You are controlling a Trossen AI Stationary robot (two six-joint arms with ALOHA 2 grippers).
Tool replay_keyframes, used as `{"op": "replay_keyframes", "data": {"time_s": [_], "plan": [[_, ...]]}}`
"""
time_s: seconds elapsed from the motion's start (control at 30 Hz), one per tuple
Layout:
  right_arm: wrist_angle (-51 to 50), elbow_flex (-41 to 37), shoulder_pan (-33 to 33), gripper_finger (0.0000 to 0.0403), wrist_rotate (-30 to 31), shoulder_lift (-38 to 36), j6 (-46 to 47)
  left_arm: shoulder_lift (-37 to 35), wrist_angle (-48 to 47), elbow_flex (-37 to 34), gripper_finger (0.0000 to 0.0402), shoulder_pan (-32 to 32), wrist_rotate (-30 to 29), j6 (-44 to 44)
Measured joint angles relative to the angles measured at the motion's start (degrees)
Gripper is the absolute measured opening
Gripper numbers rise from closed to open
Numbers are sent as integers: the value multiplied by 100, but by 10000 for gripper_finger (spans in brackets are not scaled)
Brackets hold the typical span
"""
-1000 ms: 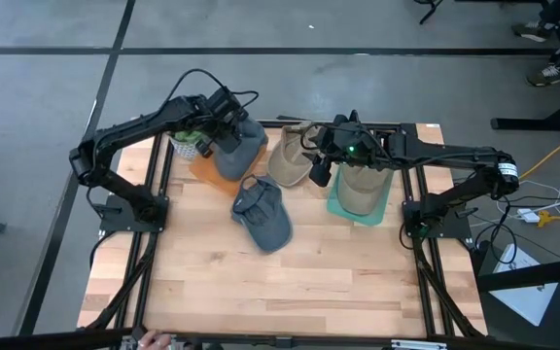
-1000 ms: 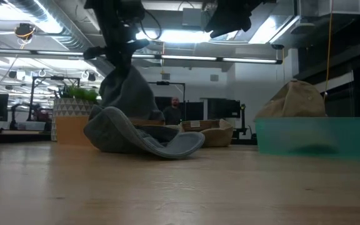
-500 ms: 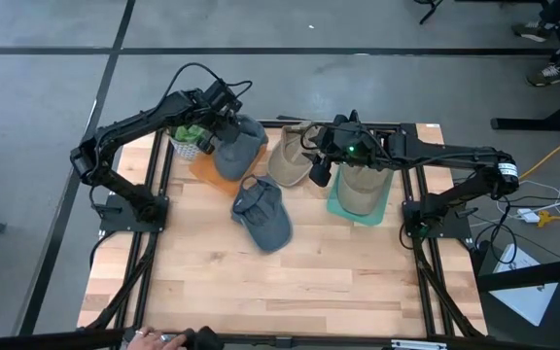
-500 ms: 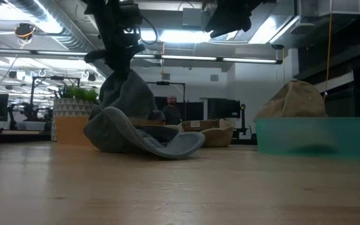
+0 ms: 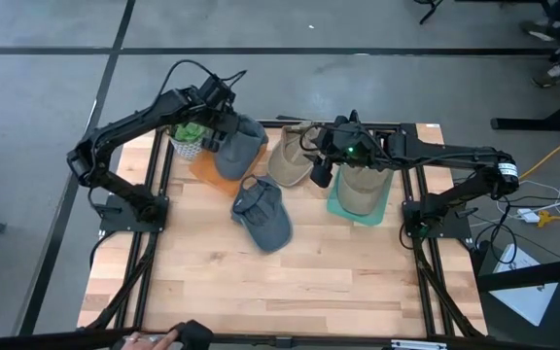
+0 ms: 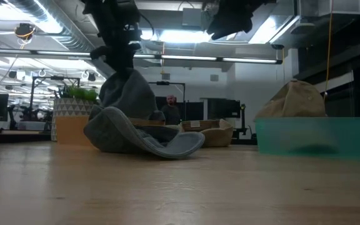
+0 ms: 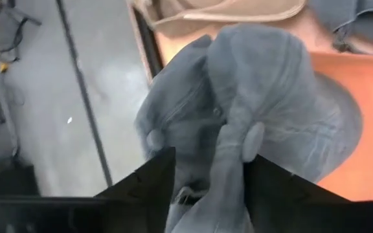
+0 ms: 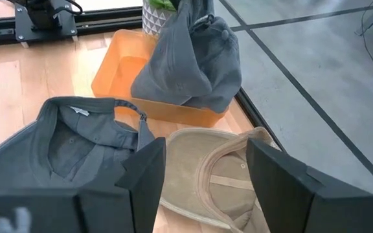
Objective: Pick & Place hat
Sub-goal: Put the gray cap into the orange bin
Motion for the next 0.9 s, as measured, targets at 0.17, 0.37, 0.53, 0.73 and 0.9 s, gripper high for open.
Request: {"op": "replay_keyframes", "data": {"time_s": [0.17, 0.37, 0.53, 0.73, 0.9], "plan": [[-152, 0, 0, 212, 2, 0, -2, -376, 23, 0, 195, 0, -179, -297], [-189, 0, 0, 212, 0, 0, 139, -1137, 478, 0, 203, -152, -141, -1540], [-189, 0, -37, 212, -2, 0, 812, -1780, 712, 7, 192, -405, 734, -3304], [-189, 0, -140, 212, -49, 0, 1115, -2154, -111, 9, 94, -702, 1704, -4358], [-189, 0, -208, 212, -153, 0, 1075, -1908, -984, 9, 10, -949, 1234, -4221]]}}
